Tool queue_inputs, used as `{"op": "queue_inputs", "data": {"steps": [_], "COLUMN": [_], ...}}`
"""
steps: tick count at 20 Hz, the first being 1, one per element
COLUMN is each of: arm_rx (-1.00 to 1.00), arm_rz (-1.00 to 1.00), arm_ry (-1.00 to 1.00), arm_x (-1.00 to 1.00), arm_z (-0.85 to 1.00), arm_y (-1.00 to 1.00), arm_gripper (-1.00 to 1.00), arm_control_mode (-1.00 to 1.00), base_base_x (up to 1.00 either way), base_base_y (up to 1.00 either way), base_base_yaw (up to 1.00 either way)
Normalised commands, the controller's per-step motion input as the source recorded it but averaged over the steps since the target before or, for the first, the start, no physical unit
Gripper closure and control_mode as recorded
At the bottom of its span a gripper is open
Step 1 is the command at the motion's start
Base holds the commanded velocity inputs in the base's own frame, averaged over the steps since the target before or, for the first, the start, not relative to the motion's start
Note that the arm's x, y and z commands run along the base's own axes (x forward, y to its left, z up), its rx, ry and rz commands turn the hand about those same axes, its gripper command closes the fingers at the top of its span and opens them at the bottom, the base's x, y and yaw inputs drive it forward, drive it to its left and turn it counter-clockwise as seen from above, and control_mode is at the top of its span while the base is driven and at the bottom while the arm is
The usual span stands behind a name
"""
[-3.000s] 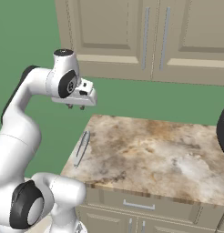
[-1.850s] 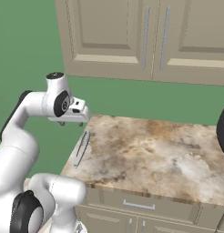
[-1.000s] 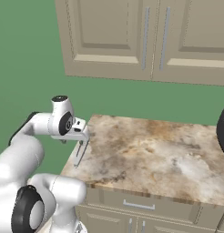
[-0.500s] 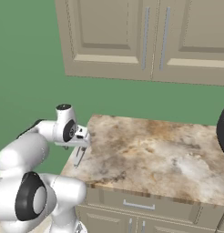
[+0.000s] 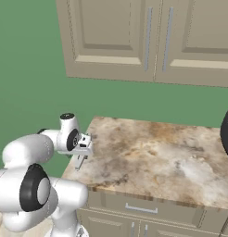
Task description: Pick up the tongs from the counter and place them near the plate next to the oven.
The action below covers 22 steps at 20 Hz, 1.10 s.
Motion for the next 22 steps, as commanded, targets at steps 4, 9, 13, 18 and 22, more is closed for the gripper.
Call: {"op": "queue_inputs", "data": {"steps": [4,9,13,18,22], "arm_rx": [0.0,0.0,0.0,0.0,0.03], "arm_rz": [0.0,0.0,0.0,0.0,0.0], "arm_ry": [0.0,0.0,0.0,0.0,0.0], "arm_x": [0.07,0.13,0.12,0.07,0.0], "arm_z": [-0.3,-0.3,-0.33,-0.15,0.02], "arm_y": [-0.06,-0.03,0.0,0.0,0.0], "arm_gripper": [-1.0,-1.0,1.0,1.0,1.0], "arm_control_mode": [-1.0,-1.0,-1.0,-1.0,-1.0], "base_base_x": [0.0,0.0,0.0,0.0,0.0], "base_base_y": [0.0,0.0,0.0,0.0,0.0], "base_base_yaw": [0.0,0.0,0.0,0.0,0.0]}}
